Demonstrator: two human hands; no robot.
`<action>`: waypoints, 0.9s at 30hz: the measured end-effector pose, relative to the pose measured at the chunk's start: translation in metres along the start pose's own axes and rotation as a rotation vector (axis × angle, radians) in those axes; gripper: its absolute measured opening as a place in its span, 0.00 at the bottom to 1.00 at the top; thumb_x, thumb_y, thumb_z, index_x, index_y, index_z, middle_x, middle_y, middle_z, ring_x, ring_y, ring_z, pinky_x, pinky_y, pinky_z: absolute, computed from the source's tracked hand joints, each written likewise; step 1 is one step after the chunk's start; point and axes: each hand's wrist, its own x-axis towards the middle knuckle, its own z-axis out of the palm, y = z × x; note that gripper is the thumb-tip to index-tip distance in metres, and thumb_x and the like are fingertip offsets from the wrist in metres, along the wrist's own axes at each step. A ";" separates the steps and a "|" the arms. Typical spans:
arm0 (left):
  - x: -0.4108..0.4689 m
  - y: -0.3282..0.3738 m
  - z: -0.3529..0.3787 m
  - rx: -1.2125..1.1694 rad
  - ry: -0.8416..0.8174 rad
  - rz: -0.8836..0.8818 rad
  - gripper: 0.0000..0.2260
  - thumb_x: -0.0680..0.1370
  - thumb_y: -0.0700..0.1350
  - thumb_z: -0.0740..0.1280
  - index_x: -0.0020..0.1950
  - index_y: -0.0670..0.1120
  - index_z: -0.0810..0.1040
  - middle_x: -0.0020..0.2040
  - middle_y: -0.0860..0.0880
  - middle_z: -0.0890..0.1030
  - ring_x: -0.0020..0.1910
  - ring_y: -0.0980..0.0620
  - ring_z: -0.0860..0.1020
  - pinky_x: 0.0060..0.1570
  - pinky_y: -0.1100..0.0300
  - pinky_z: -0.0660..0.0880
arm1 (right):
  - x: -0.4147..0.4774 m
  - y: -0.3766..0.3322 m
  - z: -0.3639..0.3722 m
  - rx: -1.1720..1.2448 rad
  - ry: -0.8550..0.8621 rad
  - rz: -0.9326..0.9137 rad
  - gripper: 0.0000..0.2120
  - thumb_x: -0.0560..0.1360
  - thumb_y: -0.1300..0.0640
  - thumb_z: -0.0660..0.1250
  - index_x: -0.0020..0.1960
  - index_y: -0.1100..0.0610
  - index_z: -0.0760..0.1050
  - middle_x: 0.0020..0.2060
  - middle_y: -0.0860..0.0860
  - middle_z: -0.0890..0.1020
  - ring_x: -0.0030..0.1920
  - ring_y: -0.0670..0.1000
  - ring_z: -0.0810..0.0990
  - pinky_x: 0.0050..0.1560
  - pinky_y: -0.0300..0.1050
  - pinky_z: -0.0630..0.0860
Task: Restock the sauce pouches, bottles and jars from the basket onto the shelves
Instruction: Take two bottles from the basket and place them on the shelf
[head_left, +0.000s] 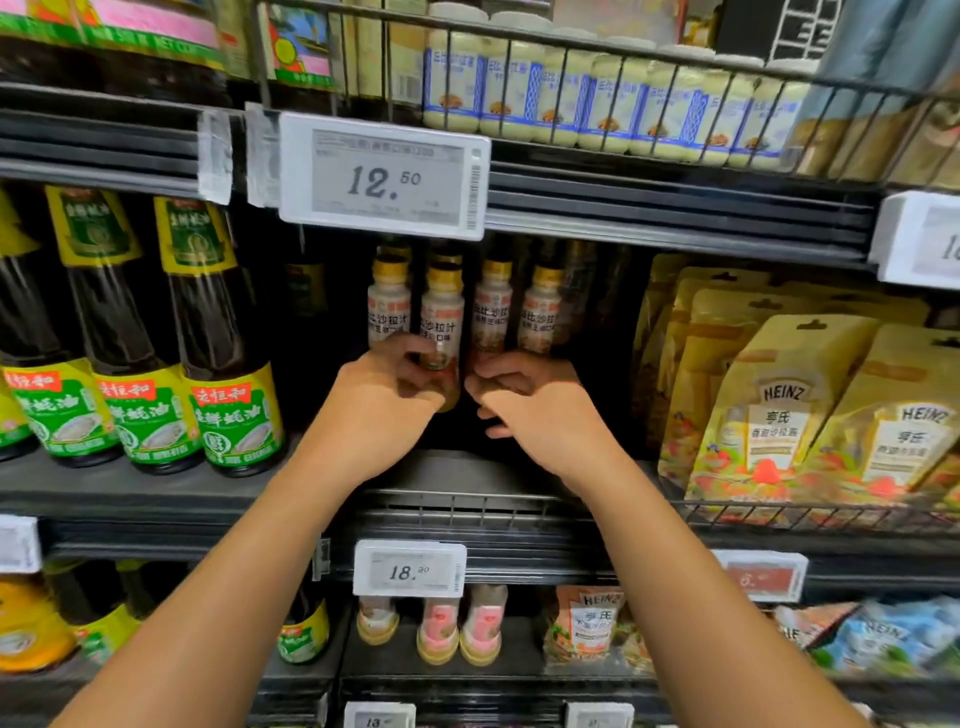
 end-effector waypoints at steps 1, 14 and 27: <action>-0.003 0.003 0.003 -0.003 -0.018 0.019 0.16 0.68 0.53 0.71 0.54 0.60 0.76 0.42 0.56 0.83 0.42 0.63 0.80 0.48 0.66 0.76 | -0.008 0.000 -0.005 0.027 0.013 -0.011 0.10 0.75 0.56 0.72 0.39 0.43 0.83 0.36 0.43 0.85 0.41 0.47 0.84 0.37 0.40 0.80; -0.029 0.028 0.032 -0.229 -0.299 0.159 0.04 0.76 0.52 0.70 0.50 0.56 0.79 0.42 0.54 0.84 0.43 0.56 0.83 0.52 0.48 0.80 | -0.107 -0.017 -0.042 0.090 0.433 -0.016 0.03 0.77 0.61 0.71 0.49 0.55 0.81 0.37 0.52 0.86 0.37 0.47 0.84 0.37 0.40 0.80; -0.085 0.060 0.074 -0.530 -0.680 0.311 0.07 0.78 0.46 0.70 0.51 0.59 0.79 0.41 0.53 0.84 0.40 0.54 0.84 0.41 0.60 0.77 | -0.235 -0.016 -0.045 0.067 0.871 0.109 0.02 0.77 0.60 0.71 0.47 0.55 0.83 0.36 0.52 0.85 0.35 0.50 0.81 0.34 0.40 0.78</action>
